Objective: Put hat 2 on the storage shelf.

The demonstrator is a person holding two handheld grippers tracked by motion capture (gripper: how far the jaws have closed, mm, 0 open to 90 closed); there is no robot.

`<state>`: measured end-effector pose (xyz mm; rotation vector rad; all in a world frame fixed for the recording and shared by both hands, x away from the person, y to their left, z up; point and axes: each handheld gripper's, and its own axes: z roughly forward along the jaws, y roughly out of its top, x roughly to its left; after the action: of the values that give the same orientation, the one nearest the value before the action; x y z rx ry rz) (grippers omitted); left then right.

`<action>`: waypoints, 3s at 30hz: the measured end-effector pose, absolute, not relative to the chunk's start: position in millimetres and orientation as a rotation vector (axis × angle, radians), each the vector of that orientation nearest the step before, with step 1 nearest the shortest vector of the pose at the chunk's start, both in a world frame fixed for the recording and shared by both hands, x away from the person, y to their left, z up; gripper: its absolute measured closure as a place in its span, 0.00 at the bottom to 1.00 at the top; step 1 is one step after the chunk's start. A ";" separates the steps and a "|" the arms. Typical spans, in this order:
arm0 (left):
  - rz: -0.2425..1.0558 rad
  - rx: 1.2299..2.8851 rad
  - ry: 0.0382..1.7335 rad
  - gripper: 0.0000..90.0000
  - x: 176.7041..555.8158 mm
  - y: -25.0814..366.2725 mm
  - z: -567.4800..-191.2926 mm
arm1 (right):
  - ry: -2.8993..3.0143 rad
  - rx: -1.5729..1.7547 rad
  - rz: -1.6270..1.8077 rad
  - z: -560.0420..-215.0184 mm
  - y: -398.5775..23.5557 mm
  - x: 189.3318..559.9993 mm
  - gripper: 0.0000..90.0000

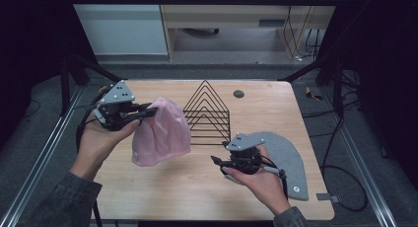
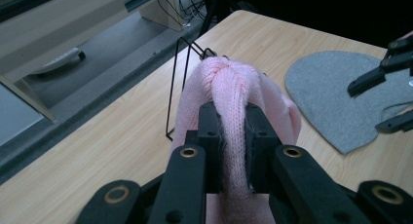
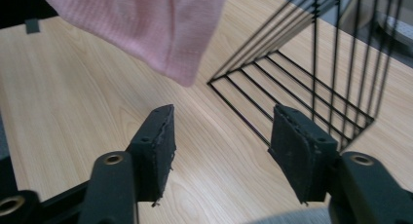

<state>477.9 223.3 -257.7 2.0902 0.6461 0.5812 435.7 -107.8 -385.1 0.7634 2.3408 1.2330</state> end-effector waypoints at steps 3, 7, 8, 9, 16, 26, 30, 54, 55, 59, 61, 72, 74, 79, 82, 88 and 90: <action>0.577 2.084 0.641 0.89 477.9 222.1 -253.8 | 2.357 0.746 1.239 -385.3 -98.6 438.2 0.50; 0.580 2.081 0.651 0.89 478.5 218.8 -247.3 | 2.383 0.732 1.260 -387.2 -81.9 442.0 0.53; 0.581 2.085 0.652 0.89 478.6 218.1 -246.1 | 2.386 0.730 1.262 -388.0 -77.7 442.9 0.55; 0.583 2.085 0.652 0.89 478.6 216.9 -244.7 | 2.392 0.723 1.262 -389.6 -71.1 445.1 0.57; 0.586 2.087 0.631 0.89 474.8 208.9 -238.5 | 2.391 0.746 1.289 -389.7 -51.9 457.0 0.57; 0.557 2.062 0.612 0.89 469.0 207.2 -235.3 | 2.387 0.803 1.278 -386.8 -32.7 470.8 0.51; 0.539 2.046 0.611 0.89 466.5 208.0 -233.7 | 2.404 0.780 1.299 -383.6 -20.0 476.1 0.57; 0.662 2.005 0.623 0.88 504.3 217.8 -203.1 | 2.429 0.617 1.281 -304.4 -66.5 488.7 0.91; 0.671 1.990 0.619 0.88 506.6 214.6 -199.8 | 2.425 0.621 1.284 -301.2 -68.8 491.3 0.91; 0.691 1.963 0.621 0.88 515.9 206.9 -189.1 | 2.382 0.654 1.297 -285.7 -79.4 505.7 0.91; 0.699 1.957 0.626 0.88 521.4 203.7 -185.0 | 2.365 0.674 1.297 -280.2 -82.7 512.5 0.91; 0.775 1.960 0.605 0.87 550.6 180.5 -175.6 | 2.314 0.760 1.281 -276.5 -91.0 550.1 0.91; 0.778 1.964 0.605 0.88 556.6 177.6 -179.6 | 2.313 0.769 1.273 -279.5 -91.5 555.0 0.91; 0.787 1.981 0.594 0.87 568.6 173.5 -189.1 | 2.314 0.786 1.247 -288.2 -93.3 565.5 0.91; 0.781 1.986 0.594 0.88 575.3 171.9 -195.2 | 2.307 0.803 1.241 -294.2 -93.7 570.4 0.91; 0.772 1.988 0.595 0.87 582.2 168.4 -208.6 | 2.315 0.815 1.216 -308.5 -94.0 575.7 0.91; 0.772 1.989 0.598 0.87 583.9 168.0 -211.4 | 2.311 0.825 1.214 -311.2 -95.0 577.0 0.91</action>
<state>583.9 168.0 -211.4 1.9890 0.5983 0.7717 577.0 -95.0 -311.2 0.8247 2.3112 1.2142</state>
